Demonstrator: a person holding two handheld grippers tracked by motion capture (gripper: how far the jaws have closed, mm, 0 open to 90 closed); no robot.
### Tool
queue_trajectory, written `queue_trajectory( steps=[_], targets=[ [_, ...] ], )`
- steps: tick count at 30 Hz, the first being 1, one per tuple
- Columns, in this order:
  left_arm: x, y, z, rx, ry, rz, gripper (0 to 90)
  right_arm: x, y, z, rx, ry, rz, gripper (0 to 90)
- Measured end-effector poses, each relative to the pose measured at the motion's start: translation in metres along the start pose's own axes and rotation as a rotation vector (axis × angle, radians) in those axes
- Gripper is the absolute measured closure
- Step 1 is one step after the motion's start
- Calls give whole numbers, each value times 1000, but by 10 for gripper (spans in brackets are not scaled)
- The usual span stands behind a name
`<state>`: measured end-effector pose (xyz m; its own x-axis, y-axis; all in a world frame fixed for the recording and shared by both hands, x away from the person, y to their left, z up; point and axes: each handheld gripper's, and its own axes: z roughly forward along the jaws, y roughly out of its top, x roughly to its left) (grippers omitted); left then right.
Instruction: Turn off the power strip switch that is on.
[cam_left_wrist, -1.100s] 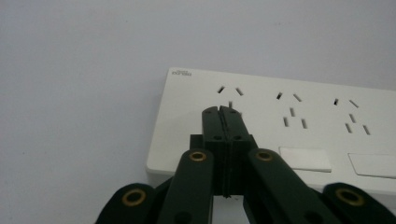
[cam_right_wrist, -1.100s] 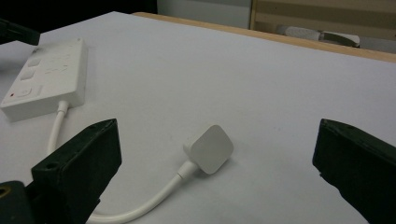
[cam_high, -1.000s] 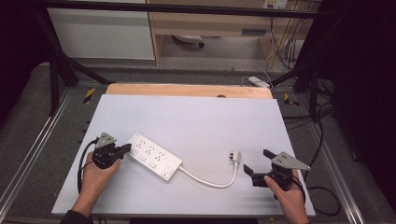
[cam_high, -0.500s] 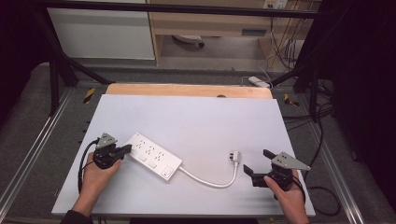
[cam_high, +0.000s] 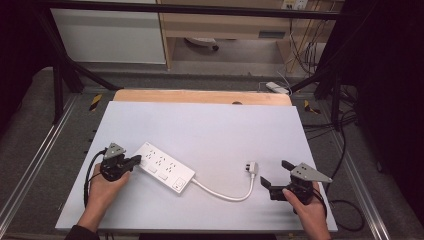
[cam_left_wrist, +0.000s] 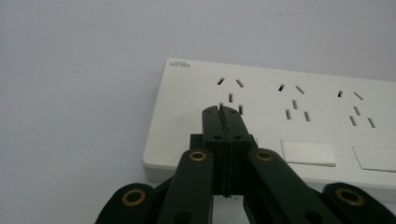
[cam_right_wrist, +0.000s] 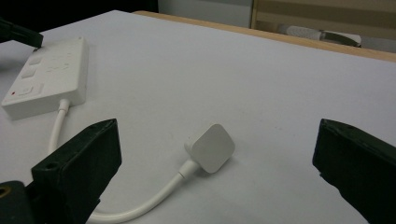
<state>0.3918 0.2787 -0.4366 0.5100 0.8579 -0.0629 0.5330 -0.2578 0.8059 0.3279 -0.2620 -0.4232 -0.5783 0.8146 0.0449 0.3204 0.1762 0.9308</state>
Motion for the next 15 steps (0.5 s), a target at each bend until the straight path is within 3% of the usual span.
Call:
queue_trajectory(
  steps=[15],
  targets=[
    [1,-1,0,-5,-14,-11,900,0,0,0,2,1,-3,17]
  ],
)
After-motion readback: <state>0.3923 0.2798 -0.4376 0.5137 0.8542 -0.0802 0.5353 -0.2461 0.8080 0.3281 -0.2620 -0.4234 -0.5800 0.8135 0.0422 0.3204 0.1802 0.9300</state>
